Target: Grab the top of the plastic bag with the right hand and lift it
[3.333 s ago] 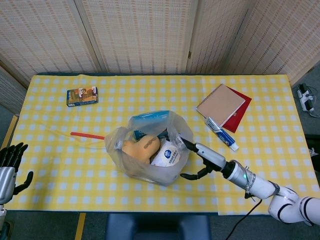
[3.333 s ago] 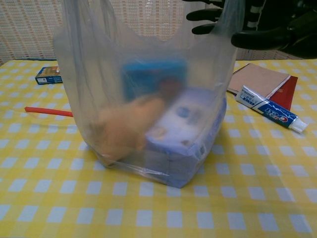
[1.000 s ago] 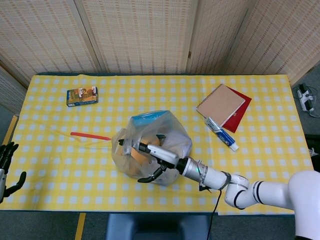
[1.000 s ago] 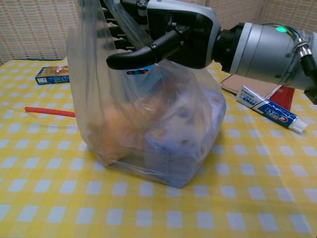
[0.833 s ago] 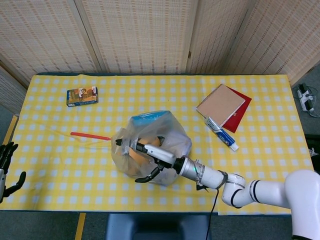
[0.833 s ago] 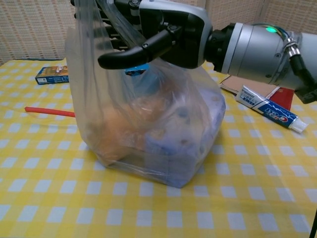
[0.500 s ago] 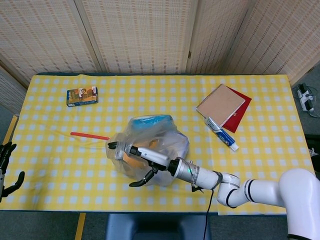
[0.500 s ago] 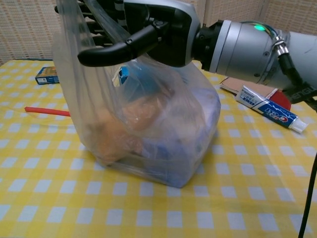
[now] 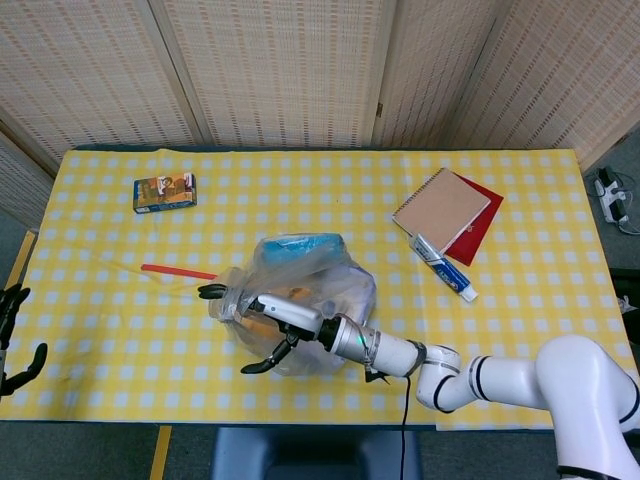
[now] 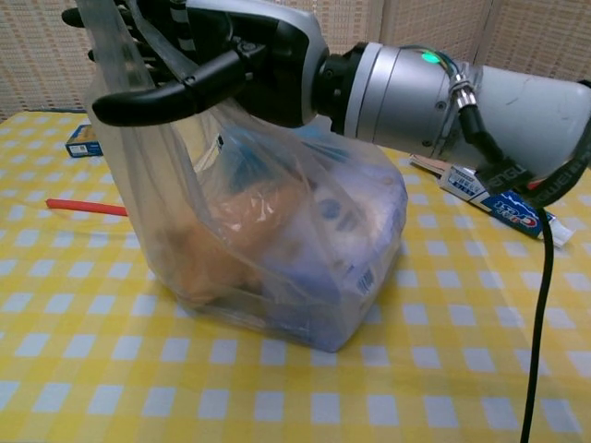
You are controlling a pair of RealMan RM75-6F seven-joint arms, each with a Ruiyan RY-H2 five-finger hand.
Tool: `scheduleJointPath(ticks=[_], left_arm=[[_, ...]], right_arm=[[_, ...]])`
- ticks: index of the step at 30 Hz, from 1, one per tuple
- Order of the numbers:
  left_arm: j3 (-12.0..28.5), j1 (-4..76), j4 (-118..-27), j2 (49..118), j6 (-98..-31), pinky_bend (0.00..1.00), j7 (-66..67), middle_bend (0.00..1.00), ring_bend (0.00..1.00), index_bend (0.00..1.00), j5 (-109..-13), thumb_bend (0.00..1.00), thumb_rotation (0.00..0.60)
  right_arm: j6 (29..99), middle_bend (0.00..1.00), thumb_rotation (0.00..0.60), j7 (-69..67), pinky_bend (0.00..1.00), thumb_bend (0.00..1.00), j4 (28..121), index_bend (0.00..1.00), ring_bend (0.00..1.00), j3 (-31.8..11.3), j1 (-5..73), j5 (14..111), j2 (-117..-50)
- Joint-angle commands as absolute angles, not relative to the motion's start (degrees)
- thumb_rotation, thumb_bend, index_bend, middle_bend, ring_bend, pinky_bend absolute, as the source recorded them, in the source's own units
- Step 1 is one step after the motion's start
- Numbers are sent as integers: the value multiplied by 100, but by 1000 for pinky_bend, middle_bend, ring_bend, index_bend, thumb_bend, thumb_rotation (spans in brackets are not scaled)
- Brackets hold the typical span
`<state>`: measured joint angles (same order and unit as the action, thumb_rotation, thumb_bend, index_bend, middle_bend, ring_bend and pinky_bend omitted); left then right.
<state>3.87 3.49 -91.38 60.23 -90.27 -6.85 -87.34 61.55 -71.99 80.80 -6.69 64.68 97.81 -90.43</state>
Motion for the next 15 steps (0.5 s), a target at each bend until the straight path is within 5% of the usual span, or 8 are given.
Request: scheduleJointPath(ticks=[1, 15], left_arm=[[388, 345, -9134, 6018, -9030, 0, -699, 80, 64, 29, -8731, 459, 600], [406, 369, -9122, 6006, -8970, 0, -733, 80, 64, 29, -8693, 459, 600]], right_arm=[[6278, 0, 600, -7239, 0, 242, 8006, 0, 63, -747, 6485, 9768, -9122], [6666, 0, 600, -7370, 0, 242, 7756, 0, 88, -939, 6543, 9745, -9385]])
